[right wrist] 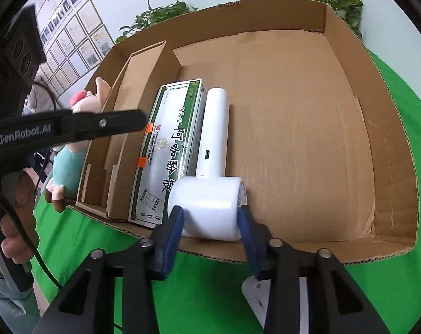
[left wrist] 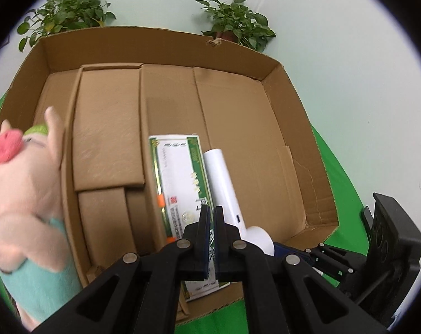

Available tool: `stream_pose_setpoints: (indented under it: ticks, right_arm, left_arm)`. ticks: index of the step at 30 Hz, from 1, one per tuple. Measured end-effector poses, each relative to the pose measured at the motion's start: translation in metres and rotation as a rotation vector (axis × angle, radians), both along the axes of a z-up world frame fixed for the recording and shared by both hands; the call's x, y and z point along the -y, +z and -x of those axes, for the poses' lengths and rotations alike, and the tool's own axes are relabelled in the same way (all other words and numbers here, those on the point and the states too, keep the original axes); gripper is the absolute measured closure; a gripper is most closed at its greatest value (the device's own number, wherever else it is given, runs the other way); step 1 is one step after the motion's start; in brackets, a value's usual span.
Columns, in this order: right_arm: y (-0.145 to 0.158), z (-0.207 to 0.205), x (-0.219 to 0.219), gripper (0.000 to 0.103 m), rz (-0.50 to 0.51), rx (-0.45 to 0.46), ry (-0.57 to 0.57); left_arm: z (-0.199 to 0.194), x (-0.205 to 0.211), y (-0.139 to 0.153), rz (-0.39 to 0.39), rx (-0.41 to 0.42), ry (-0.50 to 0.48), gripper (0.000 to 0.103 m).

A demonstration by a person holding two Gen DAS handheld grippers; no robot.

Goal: Organize objects
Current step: 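Lower the lint roller beside the medicine box and open the right gripper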

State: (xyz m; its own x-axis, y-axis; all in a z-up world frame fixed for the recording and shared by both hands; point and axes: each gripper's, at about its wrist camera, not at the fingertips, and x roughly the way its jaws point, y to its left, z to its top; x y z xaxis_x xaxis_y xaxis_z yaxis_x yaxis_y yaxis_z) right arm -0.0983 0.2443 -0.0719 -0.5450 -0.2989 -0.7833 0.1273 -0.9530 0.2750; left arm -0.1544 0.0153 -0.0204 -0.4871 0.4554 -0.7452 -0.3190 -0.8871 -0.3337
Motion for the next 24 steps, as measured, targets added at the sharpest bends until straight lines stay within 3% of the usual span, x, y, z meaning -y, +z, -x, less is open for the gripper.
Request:
stream_pose_setpoints:
  ticks: [7,11,13,15,16,17,20,24]
  right_arm:
    - [-0.003,0.004,-0.001,0.069,0.015,0.014,-0.012]
    - [-0.005,0.010,0.003,0.064,0.001,0.003,-0.005]
    - [-0.002,0.007,0.007,0.049,-0.041,-0.020,-0.003]
    - [0.003,0.001,0.010,0.020,-0.064,-0.061,0.002]
    - [0.007,-0.005,0.012,0.014,-0.087,-0.098,-0.003]
    - [0.011,-0.009,0.014,0.004,-0.111,-0.129,-0.010]
    - [0.027,-0.029,0.019,0.001,-0.200,-0.243,-0.042]
    - [0.039,-0.053,0.017,0.001,-0.176,-0.311,-0.050]
  left_arm:
    - [-0.012,0.006,-0.005,0.000,-0.004,0.004,0.101]
    - [-0.023,0.003,-0.002,0.040,-0.054,0.009,0.098]
    - [-0.032,0.004,0.001,0.089,-0.106,0.042,0.084]
    - [-0.044,0.008,0.007,0.110,-0.182,0.088,0.047]
    - [-0.050,0.010,0.010,0.118,-0.220,0.114,0.035]
    - [-0.058,0.012,0.013,0.127,-0.268,0.150,0.017]
    - [-0.078,0.020,0.021,0.123,-0.368,0.224,0.015]
    - [-0.089,0.022,0.021,0.159,-0.382,0.255,0.015]
